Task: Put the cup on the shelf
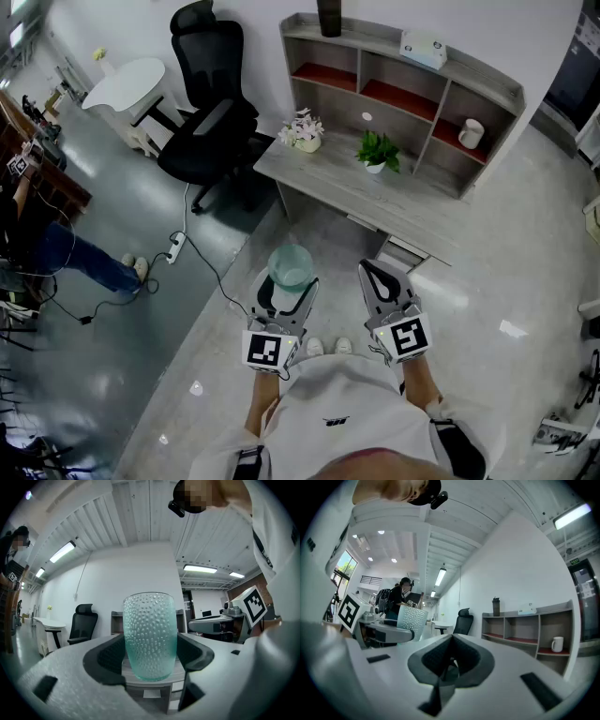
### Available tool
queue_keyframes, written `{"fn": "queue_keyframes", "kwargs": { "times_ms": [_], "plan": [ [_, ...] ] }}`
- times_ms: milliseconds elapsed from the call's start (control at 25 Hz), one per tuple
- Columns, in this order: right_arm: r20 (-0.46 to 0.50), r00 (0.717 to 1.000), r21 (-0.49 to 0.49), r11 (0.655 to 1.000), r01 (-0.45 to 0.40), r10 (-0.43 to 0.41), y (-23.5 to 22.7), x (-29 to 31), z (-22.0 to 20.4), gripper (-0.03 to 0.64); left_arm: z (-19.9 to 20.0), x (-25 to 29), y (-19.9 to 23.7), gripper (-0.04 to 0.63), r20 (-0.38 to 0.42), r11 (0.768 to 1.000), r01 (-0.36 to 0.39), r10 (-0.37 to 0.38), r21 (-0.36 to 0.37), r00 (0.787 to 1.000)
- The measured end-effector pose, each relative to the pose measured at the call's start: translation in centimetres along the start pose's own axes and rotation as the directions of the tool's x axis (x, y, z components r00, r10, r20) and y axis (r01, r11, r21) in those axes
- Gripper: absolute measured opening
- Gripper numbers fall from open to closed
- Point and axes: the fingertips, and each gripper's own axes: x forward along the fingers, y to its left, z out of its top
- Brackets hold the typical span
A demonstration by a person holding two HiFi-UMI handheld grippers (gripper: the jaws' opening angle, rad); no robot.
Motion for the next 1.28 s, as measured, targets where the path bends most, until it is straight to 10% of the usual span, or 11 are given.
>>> {"fn": "queue_keyframes", "kwargs": {
  "times_ms": [1280],
  "plan": [
    [0.02, 0.999, 0.021, 0.999, -0.03, 0.03, -5.5, 6.4, -2.0, 0.031, -0.6, 7.2, 2.9, 0.354, 0.018, 0.999, -0.035, 0.035, 0.001, 0.999]
  ]
}}
